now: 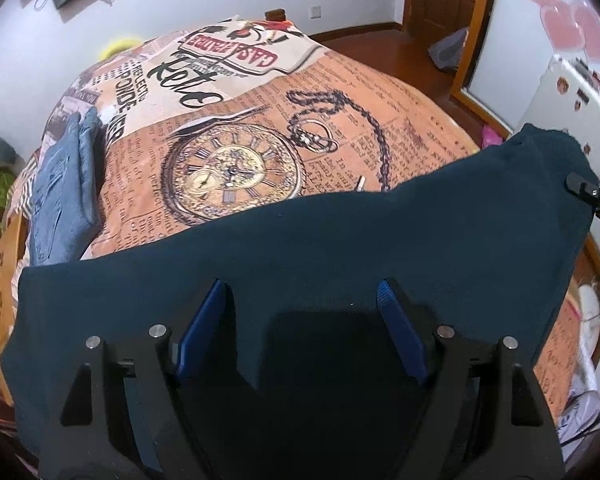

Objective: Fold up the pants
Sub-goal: 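Grasp the pants leg cuff with the right gripper and lift it, then carry the cuff over the pants with the right gripper and release it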

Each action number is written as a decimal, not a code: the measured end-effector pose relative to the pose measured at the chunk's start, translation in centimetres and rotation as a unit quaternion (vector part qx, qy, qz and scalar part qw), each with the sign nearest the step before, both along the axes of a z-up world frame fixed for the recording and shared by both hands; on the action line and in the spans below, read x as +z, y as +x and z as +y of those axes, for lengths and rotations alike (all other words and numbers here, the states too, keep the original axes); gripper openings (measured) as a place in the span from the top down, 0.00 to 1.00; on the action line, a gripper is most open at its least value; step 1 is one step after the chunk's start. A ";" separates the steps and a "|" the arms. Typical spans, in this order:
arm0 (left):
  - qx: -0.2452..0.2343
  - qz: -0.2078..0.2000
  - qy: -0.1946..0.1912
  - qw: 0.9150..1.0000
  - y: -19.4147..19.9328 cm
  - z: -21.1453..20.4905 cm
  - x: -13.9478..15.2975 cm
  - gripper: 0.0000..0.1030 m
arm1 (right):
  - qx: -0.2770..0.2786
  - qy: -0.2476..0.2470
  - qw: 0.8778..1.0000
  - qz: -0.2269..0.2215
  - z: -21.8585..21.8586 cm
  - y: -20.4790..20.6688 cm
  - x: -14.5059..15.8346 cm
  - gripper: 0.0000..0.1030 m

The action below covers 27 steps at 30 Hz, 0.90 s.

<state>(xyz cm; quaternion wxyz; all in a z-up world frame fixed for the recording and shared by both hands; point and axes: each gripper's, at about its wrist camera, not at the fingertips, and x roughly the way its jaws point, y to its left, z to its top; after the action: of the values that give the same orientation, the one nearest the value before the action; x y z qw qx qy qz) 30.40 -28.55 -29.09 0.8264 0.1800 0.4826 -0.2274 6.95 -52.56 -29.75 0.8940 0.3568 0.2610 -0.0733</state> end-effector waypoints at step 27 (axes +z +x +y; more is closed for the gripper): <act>0.094 -0.105 -0.135 0.981 -2.9 17.1 10.6 0.24 | 0.152 -0.151 0.968 -0.132 15.1 6.7 13.5 0.88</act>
<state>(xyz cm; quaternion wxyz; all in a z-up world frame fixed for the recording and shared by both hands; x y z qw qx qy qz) 27.47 -11.46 -18.51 0.9070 0.0438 0.3727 -0.1911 13.67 -37.46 -16.28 0.9647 0.1798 0.1780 0.0727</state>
